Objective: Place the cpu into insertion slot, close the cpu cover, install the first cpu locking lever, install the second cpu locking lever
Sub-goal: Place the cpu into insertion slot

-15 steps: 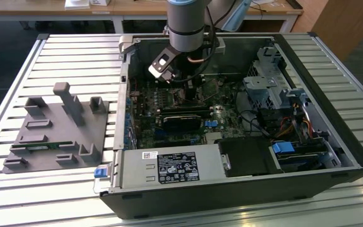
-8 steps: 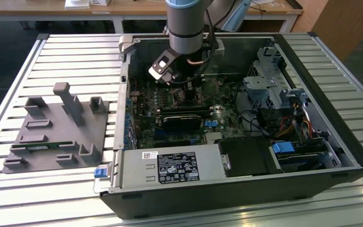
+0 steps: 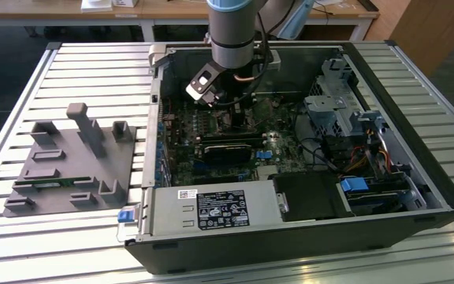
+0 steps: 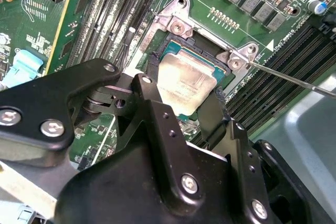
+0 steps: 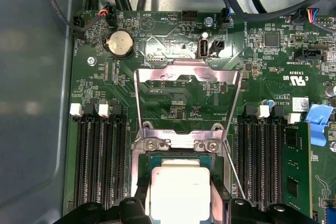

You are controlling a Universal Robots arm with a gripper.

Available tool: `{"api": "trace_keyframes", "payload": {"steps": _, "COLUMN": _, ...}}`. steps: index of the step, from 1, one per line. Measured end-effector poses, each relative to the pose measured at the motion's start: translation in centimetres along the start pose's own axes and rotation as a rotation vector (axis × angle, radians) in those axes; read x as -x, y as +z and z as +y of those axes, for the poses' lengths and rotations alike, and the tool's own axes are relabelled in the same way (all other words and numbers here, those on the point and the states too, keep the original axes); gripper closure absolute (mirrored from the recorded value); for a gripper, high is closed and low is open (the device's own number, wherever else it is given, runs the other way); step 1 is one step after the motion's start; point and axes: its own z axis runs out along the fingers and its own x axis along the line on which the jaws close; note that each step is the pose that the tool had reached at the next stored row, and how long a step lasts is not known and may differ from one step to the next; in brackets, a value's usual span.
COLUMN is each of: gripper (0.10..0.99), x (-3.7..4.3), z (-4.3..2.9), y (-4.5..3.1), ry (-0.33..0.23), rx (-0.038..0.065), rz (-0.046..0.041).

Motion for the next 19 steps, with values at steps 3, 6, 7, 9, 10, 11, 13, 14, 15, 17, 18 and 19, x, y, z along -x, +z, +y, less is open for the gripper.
{"api": "trace_keyframes", "payload": {"steps": 3, "gripper": 0.545, "x": -0.01, "z": 0.00, "y": -0.10, "ry": 0.000, "rx": 0.000, "rz": 0.0004}}
{"api": "trace_keyframes", "payload": {"steps": 6, "gripper": 0.545, "x": 0.00, "z": -0.04, "y": -0.13, "ry": 0.000, "rx": 0.000, "rz": 0.0001}}
{"api": "trace_keyframes", "payload": {"steps": 7, "gripper": 0.545, "x": 0.00, "z": -0.04, "y": -0.12, "ry": 0.000, "rx": 0.000, "rz": 0.0001}}
{"api": "trace_keyframes", "payload": {"steps": 9, "gripper": 0.545, "x": 0.02, "z": -0.05, "y": -0.12, "ry": 0.001, "rx": 0.000, "rz": 0.0001}}
{"api": "trace_keyframes", "payload": {"steps": 10, "gripper": 0.545, "x": 0.03, "z": -0.05, "y": -0.11, "ry": 0.002, "rx": 0.000, "rz": 0.0000}}
{"api": "trace_keyframes", "payload": {"steps": 11, "gripper": 0.545, "x": 0.05, "z": -0.05, "y": -0.11, "ry": 0.003, "rx": 0.000, "rz": -0.0001}}
{"api": "trace_keyframes", "payload": {"steps": 13, "gripper": 0.545, "x": 0.12, "z": -0.05, "y": -0.10, "ry": 0.006, "rx": 0.000, "rz": -0.0004}}
{"api": "trace_keyframes", "payload": {"steps": 14, "gripper": 0.545, "x": 0.13, "z": -0.05, "y": -0.09, "ry": 0.007, "rx": 0.000, "rz": -0.0004}}
{"api": "trace_keyframes", "payload": {"steps": 15, "gripper": 0.545, "x": 0.13, "z": -0.05, "y": -0.08, "ry": 0.007, "rx": 0.000, "rz": -0.0006}}
{"api": "trace_keyframes", "payload": {"steps": 17, "gripper": 0.545, "x": 0.14, "z": -0.06, "y": -0.06, "ry": 0.008, "rx": 0.000, "rz": -0.0007}}
{"api": "trace_keyframes", "payload": {"steps": 18, "gripper": 0.545, "x": 0.14, "z": -0.05, "y": -0.06, "ry": 0.008, "rx": 0.000, "rz": -0.0007}}
{"api": "trace_keyframes", "payload": {"steps": 19, "gripper": 0.545, "x": 0.14, "z": -0.06, "y": -0.06, "ry": 0.008, "rx": 0.000, "rz": -0.0007}}
